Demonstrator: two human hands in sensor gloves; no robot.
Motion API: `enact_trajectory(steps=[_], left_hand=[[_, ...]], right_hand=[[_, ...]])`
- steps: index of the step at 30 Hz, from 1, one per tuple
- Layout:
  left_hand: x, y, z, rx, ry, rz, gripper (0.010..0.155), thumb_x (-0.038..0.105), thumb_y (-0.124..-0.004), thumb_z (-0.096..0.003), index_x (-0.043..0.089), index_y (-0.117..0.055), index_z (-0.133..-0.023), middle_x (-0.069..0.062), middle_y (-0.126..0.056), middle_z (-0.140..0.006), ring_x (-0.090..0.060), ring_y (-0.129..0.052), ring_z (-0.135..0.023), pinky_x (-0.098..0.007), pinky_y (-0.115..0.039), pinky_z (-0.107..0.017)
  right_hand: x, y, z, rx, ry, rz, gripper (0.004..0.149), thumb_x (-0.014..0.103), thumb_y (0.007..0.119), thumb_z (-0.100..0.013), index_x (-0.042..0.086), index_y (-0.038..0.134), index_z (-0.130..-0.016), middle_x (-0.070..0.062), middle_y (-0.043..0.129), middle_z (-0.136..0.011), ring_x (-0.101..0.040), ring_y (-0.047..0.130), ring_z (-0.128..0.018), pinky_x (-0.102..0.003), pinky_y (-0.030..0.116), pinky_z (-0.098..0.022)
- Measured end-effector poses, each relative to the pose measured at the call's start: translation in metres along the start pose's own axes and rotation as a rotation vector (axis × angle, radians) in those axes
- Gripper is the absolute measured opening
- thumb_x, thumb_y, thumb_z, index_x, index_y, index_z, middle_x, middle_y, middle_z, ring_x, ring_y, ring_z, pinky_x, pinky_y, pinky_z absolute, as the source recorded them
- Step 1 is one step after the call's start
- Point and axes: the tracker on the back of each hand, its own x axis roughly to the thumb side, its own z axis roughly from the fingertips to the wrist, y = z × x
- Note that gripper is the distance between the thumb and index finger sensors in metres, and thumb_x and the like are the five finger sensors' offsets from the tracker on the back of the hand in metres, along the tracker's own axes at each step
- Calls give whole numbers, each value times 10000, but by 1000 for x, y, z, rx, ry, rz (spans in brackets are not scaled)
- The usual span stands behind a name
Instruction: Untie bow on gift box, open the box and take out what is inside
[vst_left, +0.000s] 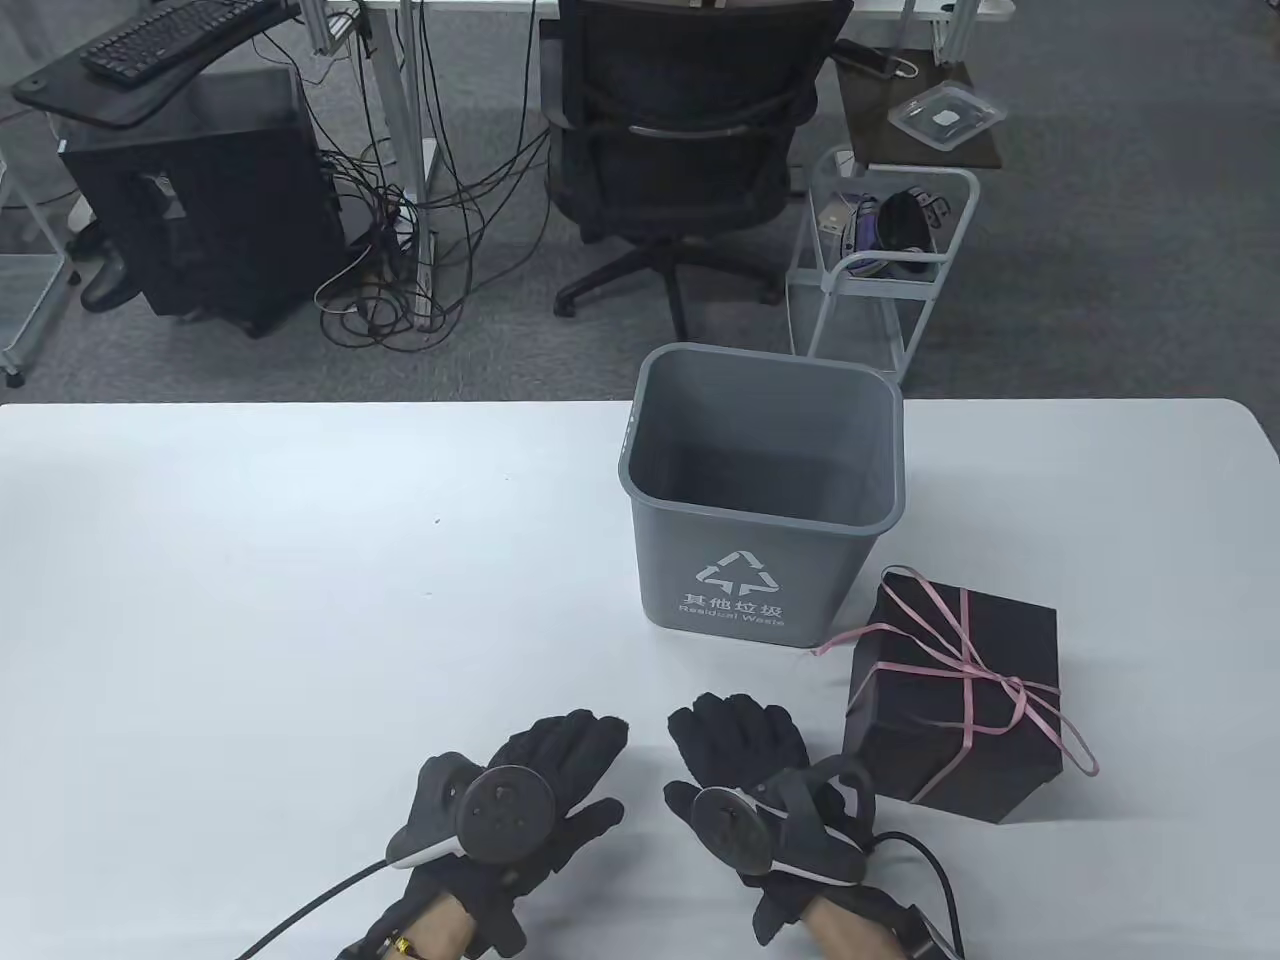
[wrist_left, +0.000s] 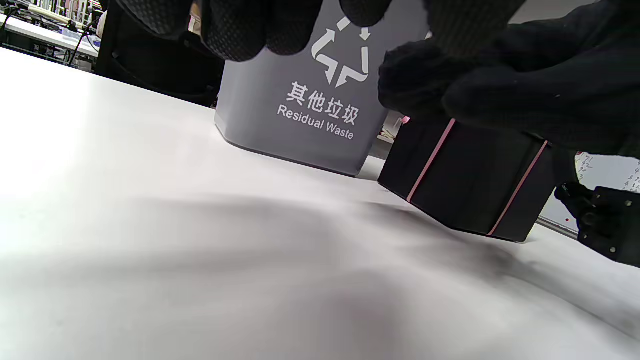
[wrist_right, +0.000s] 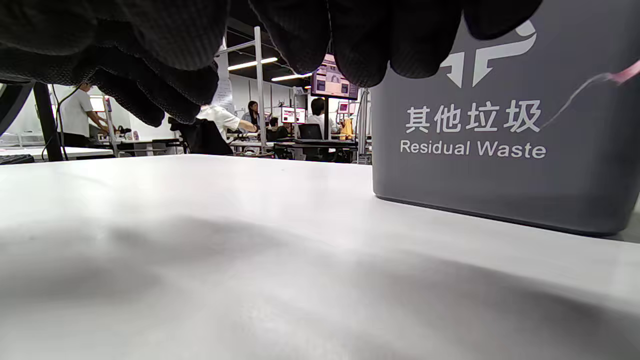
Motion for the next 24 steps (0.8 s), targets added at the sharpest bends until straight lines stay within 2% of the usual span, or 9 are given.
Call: enact_trajectory(steps=[15,19,24], left_hand=[[-2,0,-1,-8,2,18,705,514,-647,-597,186,-381,-1161,-193,-510,-1156,-481,-620,-1004,-648,-586,-677],[-2,-1,-1,-13,3,22,704,513,-646,-598,184,-383,-1162,-194,-512,-1156,-481,-622,-1003,-648,-586,-677],[-3,-1,-1,-19,7,26,702,513,-645,-599,185,-384,-1162,-195,-514,-1155,-481,-624,-1002,-649,-586,-676]], right_hand=[[-2,-5,1,-34,4,5,645,554,682,-509,220,625,-1057,-144,651,-1122,-415,666,-982,-583,557,-705],[-4,-17,5,-97,6,5,634,549,686,-509,222,640,-1050,-140,664,-1116,-412,674,-979,-581,561,-704],[-9,-42,16,-251,25,0,608,541,692,-511,229,673,-1033,-127,698,-1101,-399,698,-970,-573,563,-712]])
